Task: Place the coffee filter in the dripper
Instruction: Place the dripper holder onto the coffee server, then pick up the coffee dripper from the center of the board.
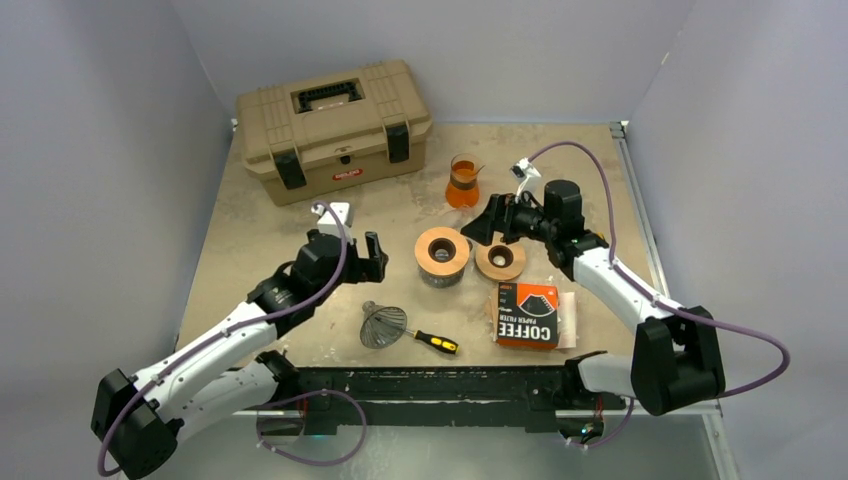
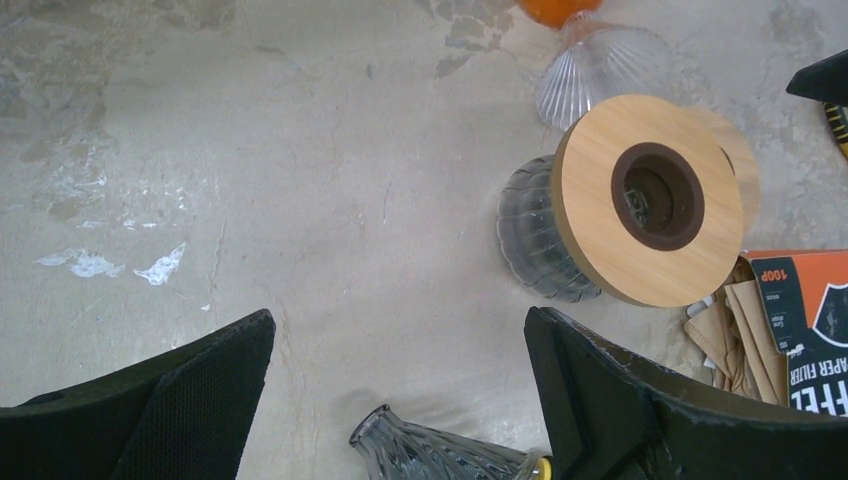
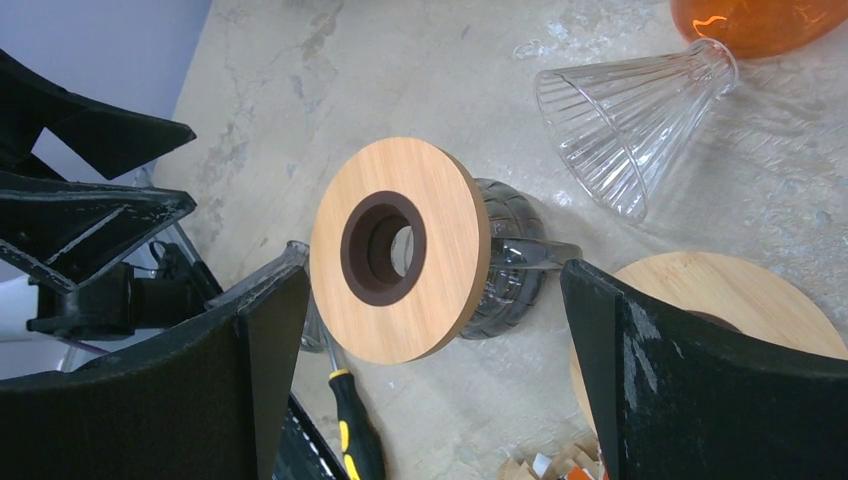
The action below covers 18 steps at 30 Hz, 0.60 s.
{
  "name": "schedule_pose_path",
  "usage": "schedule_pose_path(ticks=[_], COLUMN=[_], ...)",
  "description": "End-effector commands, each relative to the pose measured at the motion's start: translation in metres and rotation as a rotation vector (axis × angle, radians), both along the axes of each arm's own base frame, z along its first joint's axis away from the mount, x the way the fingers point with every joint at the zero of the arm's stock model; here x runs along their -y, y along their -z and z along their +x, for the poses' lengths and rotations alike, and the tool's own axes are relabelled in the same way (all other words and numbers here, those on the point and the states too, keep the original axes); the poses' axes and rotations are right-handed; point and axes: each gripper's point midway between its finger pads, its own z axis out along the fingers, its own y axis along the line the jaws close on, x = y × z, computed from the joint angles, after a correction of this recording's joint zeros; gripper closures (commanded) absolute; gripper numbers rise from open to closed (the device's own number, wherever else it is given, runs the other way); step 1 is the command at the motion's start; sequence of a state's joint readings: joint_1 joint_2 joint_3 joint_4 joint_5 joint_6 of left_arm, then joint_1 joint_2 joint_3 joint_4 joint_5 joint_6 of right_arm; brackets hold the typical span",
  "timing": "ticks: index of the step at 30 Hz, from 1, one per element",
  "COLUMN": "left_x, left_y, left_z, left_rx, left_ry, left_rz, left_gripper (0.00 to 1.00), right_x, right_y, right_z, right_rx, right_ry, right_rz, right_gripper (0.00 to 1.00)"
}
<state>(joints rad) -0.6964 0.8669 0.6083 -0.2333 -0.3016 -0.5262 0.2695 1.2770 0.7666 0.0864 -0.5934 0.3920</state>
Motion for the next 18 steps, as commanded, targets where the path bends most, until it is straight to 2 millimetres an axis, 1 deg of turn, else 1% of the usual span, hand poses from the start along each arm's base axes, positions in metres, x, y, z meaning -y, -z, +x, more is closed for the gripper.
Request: schedule_pose_path(ticks=[1,4,6,10,18], left_x=[0.008,0.013,0.011,0.02,0.02], left_y=[-0.007,-0.002,0.002,0.012,0.027], left_z=[-0.002,-0.005,-0.005,-0.007,-0.012], left_rx=[-0.018,-0.045,-0.079,-0.147,-0.248], left_ry=[0.058,0.096,0.091,0.137,0.14], left_rz=[0.025,0.045,0.078,0.124,0.269], left_gripper=[0.04,0.02,0.02,0.02,0.03], right_x=[-0.008,-0.009,-0.009,-0.009,-0.01], right_y=[-0.014,-0.013,-0.013,-0.012,-0.009], right_z=[-0.005,-0.006,-0.006,-0.006,-0.005], right_rx=[0.066,0.059,0.058,0.053,0.042], right_ry=[-0.047,-0.052,-0.053,-0.053,-0.055], right_rz=[0.049,0.054,0.054,0.054,0.059], right_gripper=[0.01,0.01,0.01,0.01,0.01])
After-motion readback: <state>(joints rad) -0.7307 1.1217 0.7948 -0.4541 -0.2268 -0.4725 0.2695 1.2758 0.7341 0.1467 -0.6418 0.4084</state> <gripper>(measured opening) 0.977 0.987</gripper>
